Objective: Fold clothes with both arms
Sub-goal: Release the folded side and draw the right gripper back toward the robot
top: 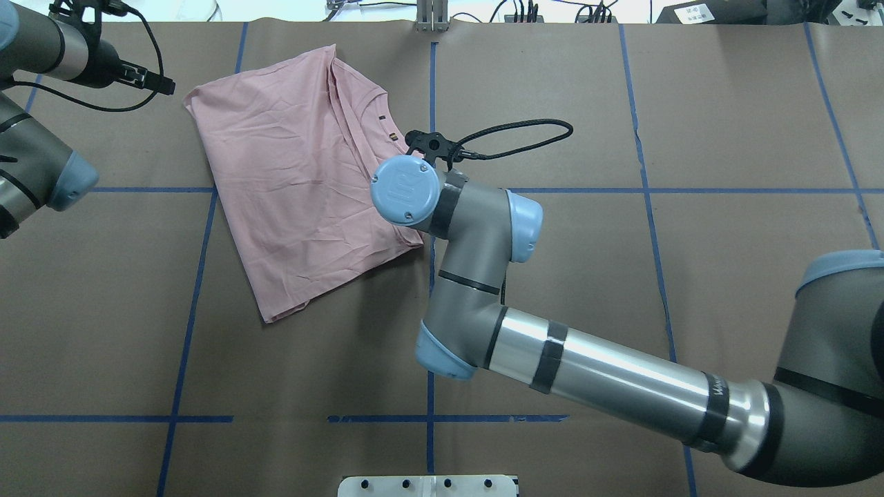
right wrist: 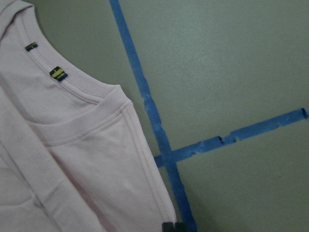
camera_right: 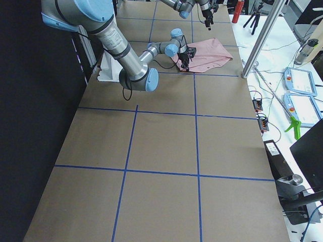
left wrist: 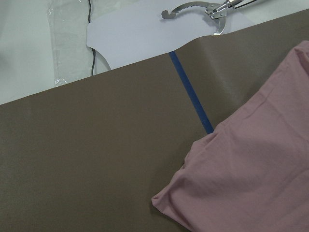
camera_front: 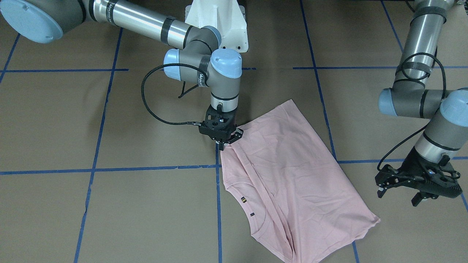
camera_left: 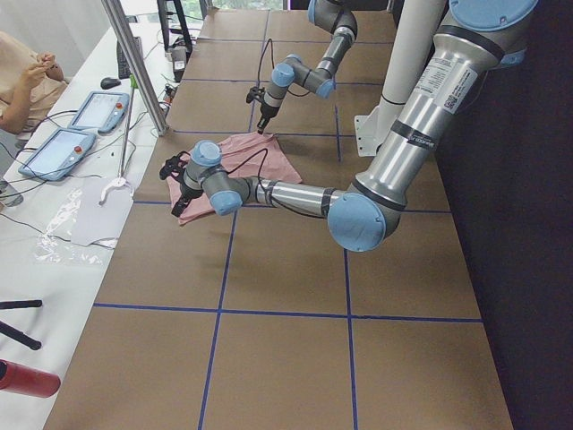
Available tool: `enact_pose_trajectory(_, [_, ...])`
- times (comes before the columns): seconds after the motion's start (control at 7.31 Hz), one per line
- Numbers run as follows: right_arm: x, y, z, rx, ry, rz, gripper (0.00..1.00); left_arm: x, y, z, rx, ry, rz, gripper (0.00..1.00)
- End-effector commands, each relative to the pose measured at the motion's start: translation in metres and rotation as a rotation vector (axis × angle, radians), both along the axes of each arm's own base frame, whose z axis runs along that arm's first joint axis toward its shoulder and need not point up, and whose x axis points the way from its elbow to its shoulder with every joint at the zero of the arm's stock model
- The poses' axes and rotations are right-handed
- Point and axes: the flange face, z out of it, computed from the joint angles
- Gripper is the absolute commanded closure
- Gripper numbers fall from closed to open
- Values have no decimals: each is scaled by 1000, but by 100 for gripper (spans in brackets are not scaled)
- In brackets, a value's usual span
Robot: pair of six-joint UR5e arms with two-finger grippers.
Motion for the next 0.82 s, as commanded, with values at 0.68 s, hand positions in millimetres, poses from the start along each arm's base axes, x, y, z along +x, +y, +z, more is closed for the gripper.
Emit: enact_pose_trajectory(0.68, [81, 268, 72, 215, 34, -89, 100, 30, 25, -21, 4, 49, 26, 0])
